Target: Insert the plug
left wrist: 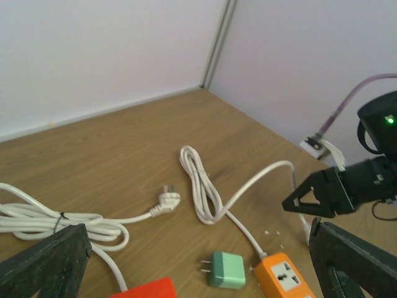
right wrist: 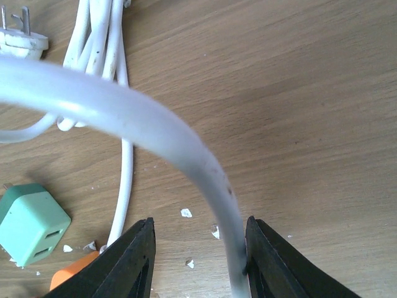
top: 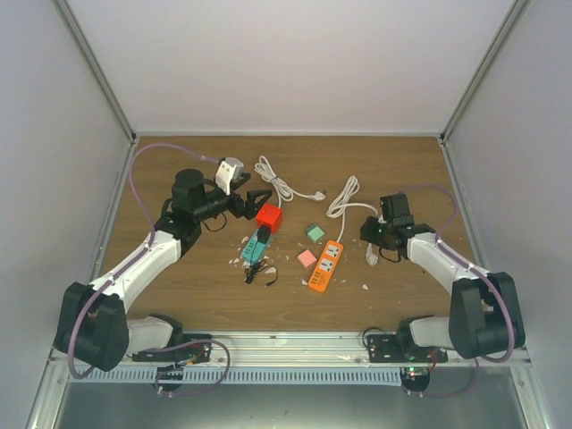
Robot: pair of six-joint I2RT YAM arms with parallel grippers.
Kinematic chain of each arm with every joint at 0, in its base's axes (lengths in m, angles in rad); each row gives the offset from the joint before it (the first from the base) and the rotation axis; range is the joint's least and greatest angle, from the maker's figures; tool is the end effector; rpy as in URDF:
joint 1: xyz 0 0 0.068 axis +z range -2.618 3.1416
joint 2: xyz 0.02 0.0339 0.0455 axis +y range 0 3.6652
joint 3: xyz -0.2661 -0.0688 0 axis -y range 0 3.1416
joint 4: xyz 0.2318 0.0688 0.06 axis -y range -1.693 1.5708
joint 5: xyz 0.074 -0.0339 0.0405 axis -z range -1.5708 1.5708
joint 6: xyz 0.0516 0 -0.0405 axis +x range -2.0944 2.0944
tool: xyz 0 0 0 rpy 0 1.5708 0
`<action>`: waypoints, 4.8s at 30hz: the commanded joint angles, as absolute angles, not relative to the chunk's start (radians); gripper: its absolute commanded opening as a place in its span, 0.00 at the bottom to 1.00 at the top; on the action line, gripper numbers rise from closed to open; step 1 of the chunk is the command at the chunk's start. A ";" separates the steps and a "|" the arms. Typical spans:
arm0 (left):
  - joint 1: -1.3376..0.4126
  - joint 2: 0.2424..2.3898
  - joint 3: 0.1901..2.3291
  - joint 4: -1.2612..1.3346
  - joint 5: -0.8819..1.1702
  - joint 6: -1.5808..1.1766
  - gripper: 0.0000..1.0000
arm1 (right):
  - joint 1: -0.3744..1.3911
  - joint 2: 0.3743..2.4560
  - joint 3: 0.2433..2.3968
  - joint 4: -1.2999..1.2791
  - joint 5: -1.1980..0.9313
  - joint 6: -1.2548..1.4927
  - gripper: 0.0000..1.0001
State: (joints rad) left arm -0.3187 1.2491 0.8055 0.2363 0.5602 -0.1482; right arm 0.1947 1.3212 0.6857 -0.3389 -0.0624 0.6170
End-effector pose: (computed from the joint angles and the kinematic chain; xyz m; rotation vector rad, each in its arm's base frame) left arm 0.2632 -0.1157 0.2964 0.5638 1.7325 -0.8296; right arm 0.2416 0.0509 0.1782 0.5186 2.5382 0.3886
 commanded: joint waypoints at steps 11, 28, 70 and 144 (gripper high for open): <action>-0.339 1.029 0.737 0.292 0.567 -0.250 0.99 | 0.184 1.317 0.668 -0.313 -0.090 0.551 0.42; -0.370 0.915 0.728 0.169 0.068 -0.366 0.99 | 0.184 1.260 0.653 -0.305 -0.127 0.537 0.42; -0.419 0.964 0.854 0.036 0.583 -0.048 0.99 | 0.261 1.253 0.622 -0.306 -0.186 0.505 0.64; -0.494 1.340 1.299 -0.165 0.792 0.252 0.99 | 0.302 0.979 0.556 -0.100 -0.548 0.580 0.01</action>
